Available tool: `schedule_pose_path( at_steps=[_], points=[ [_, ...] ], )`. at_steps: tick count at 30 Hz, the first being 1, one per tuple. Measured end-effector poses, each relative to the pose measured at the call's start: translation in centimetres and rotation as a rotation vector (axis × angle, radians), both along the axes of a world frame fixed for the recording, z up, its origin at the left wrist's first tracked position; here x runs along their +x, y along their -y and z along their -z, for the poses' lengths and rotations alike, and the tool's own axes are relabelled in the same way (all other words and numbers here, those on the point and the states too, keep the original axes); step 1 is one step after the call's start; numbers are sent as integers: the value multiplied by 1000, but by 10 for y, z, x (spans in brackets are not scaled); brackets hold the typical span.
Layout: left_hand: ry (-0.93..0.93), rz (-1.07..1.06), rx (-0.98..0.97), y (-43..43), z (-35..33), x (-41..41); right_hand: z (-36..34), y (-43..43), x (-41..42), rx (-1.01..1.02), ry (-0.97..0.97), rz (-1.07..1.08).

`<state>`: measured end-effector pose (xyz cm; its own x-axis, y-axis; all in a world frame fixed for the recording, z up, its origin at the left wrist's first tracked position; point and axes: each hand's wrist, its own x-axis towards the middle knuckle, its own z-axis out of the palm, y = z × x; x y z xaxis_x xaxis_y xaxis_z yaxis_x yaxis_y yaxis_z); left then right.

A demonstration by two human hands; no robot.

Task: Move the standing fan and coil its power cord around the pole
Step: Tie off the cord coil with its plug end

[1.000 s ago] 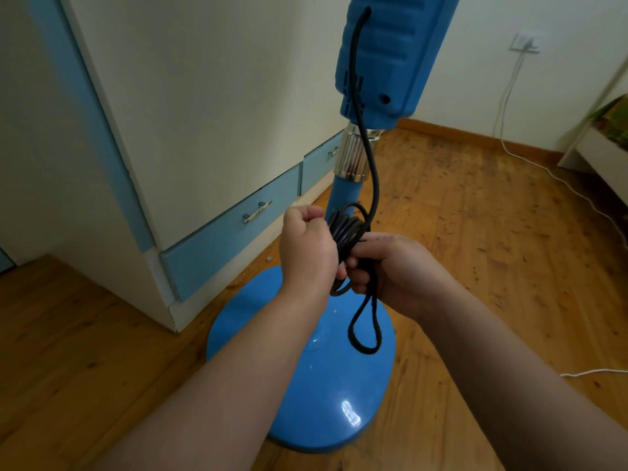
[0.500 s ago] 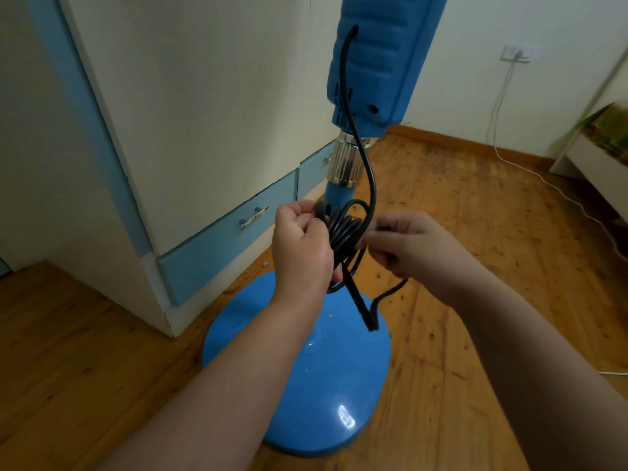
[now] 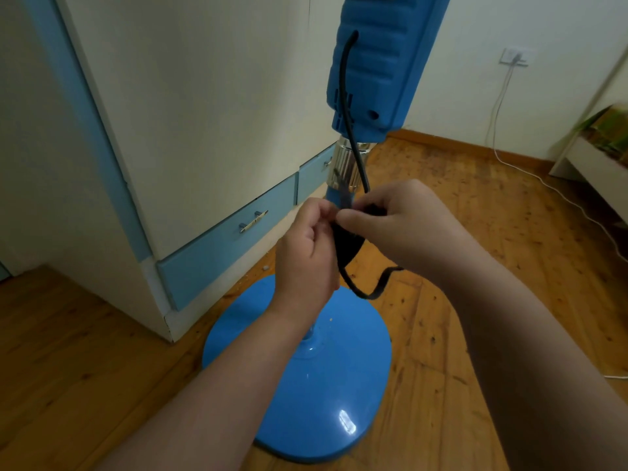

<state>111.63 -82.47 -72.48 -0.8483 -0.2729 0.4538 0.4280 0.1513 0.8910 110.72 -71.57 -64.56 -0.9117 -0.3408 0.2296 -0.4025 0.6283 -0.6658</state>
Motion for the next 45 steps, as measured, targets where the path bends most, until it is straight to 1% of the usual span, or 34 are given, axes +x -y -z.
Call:
schedule_pose_path(
  at_steps=[1,3,6,8,10,11,14,18,23,26,30,34,37,40,43,45],
  points=[
    [-21,-3,-34,1,-1,-1,1,2,0,7,-28,-11],
    [-48,3,-68,1,-1,-3,5,6,-1,-47,-87,-5],
    [-23,26,-59,1,1,-5,9,11,-3,-213,-126,83],
    [24,57,-41,1,4,-7,6,9,-4,-455,-44,97],
    [69,109,-43,2,8,-8,-1,4,-5,-729,110,13],
    [90,141,-53,3,9,-8,-5,2,-6,-822,172,-42],
    [140,254,-61,6,11,-8,-6,2,-7,-954,260,-146],
    [194,383,32,7,11,-8,0,8,-11,-1011,276,-149],
    [251,377,153,4,13,-5,4,9,-14,-1023,241,-114],
    [245,360,176,8,11,-5,4,9,-13,-1040,237,-109],
    [203,392,184,7,7,-2,1,10,-12,-1089,219,-144],
    [110,346,68,1,5,1,-2,12,-9,-1090,209,-223],
    [85,326,23,1,2,6,-4,15,-8,-1082,203,-220],
    [142,339,94,5,3,7,-5,18,-7,-1132,197,-199],
    [207,485,216,5,2,9,-7,18,-5,-1178,185,-209],
    [213,517,221,2,1,10,-8,17,-5,-1170,192,-219]
  ],
)
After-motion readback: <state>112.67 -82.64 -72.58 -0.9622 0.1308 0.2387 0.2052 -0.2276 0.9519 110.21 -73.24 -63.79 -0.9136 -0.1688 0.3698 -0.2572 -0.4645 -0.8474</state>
